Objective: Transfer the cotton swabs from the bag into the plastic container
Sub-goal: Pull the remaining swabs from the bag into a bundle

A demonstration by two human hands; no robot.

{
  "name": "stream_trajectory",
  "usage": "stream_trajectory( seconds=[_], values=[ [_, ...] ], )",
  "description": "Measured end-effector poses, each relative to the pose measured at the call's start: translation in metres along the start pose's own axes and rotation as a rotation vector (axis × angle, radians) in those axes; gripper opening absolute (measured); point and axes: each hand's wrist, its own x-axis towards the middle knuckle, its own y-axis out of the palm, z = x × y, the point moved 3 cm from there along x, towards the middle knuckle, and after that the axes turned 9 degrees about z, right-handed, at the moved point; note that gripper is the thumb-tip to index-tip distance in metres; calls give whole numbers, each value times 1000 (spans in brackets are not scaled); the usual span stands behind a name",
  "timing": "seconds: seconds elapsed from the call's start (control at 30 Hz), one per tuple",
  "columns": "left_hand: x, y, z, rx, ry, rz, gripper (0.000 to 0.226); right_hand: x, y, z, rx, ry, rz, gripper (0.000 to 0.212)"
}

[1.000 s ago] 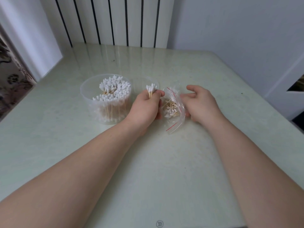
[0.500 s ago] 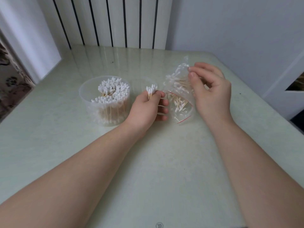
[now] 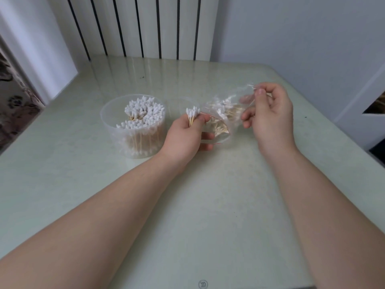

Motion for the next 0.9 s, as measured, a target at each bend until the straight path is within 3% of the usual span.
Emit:
stream_trajectory(
  seconds=[0.1,0.27,0.4,0.47,0.57,0.7,0.9],
  values=[
    [-1,1,0,1,8,-11,15,5,-3,-13,-95,98,19,17],
    [-1,-1,-1,21,11,-25,18,6,-8,-18,-506,217,115,48],
    [-2,0,-2,24,2,-26,18,6,-9,-24,-745,238,165,13],
    [-1,-1,-1,18,-8,-27,18,6,-11,-26,-821,229,165,11],
    [2,-2,1,20,-26,-27,17,7,-13,-22,-729,204,91,13],
    [2,-1,3,23,-29,-3,13,6,-11,-13,-396,34,-58,9],
    [2,0,3,39,-11,7,15,2,-5,-1,-179,-111,-55,15]
  ],
)
